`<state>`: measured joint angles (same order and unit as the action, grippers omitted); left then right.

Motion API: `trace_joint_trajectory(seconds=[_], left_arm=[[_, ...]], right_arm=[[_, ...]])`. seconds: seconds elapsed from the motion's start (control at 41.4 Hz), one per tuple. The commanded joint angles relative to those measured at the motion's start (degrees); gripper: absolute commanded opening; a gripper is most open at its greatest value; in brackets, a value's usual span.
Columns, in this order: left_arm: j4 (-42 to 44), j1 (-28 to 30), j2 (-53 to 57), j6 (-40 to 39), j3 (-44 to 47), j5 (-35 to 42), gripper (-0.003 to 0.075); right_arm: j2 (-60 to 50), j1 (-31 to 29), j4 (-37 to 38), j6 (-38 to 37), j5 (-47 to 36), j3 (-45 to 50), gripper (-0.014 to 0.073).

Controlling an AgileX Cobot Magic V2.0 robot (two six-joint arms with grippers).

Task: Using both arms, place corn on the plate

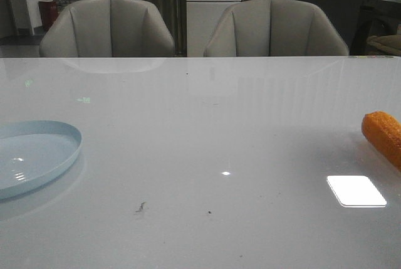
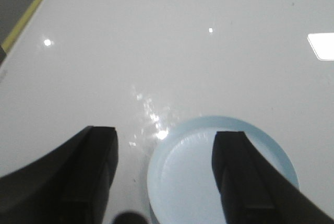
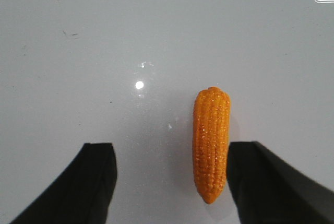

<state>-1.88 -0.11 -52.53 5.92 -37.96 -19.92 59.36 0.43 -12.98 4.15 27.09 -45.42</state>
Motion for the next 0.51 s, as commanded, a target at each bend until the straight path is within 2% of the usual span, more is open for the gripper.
trace_joint_trajectory(seconds=[0.0,0.193,0.483], left_arm=[[-5.1,1.4,-3.0,-0.4,-1.9,-0.2,0.0456],[-12.1,5.8,-11.6,-0.4,-2.3,-4.2,0.0456],[-12.2,6.4,-26.6,-0.4,-9.8,-10.7,0.0456]], right_arm=[[-0.8,0.1,-0.4,0.3,-3.5,-2.0,0.0555],[-0.8,0.1,-0.4,0.3,-3.5,-2.0,0.0555],[-0.8,0.1,-0.4,0.3,-3.4,-2.0,0.0555]])
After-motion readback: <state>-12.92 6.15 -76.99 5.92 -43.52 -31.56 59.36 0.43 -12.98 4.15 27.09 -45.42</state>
